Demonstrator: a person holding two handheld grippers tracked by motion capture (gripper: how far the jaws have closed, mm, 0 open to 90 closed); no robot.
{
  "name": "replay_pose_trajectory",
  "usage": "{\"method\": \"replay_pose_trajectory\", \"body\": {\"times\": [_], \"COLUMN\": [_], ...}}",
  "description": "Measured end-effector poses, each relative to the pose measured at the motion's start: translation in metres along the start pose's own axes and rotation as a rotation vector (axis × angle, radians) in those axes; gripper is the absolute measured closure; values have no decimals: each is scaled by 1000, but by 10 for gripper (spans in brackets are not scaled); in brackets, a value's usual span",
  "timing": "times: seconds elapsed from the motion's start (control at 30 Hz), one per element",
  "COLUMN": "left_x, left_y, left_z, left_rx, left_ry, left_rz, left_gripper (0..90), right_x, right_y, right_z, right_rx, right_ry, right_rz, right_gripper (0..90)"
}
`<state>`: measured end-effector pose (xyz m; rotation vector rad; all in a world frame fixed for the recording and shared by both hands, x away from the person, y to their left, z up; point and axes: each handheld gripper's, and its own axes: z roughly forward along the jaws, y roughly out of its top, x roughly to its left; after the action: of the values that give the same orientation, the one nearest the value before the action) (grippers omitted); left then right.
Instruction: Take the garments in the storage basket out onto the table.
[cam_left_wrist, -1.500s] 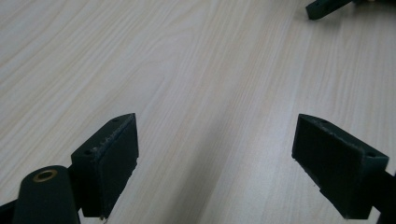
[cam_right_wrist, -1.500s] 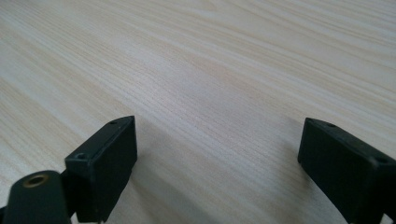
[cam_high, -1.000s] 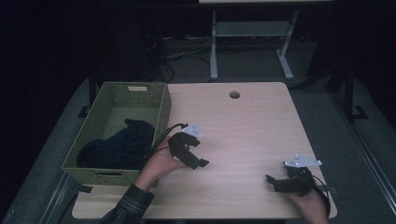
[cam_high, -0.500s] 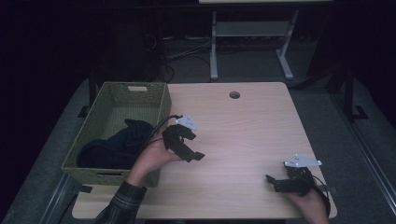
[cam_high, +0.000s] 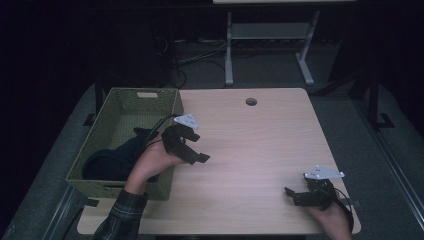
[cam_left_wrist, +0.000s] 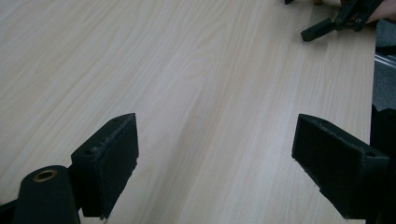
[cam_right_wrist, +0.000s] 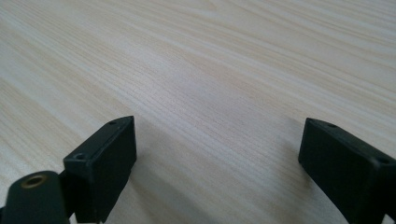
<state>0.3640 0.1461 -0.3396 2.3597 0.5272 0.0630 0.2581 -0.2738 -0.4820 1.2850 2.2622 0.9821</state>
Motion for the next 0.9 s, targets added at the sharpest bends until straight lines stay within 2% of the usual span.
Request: {"method": "replay_pose_trajectory", "body": {"times": [0.27, 0.7, 0.9], "left_x": [11, 19, 24], "left_y": [-10, -21, -29], "left_z": [-19, -49, -65], "left_rx": [-7, -7, -20], "left_ry": [44, 110, 148], "left_rz": [-29, -45, -70], "left_gripper": [143, 147, 147], "right_x": [0, 0, 0], "right_y": [0, 0, 0], "right_z": [0, 0, 0], "right_rx": [0, 0, 0], "right_ry": [0, 0, 0], "right_rz": [-1, 0, 0], "right_gripper": [110, 110, 110]}}
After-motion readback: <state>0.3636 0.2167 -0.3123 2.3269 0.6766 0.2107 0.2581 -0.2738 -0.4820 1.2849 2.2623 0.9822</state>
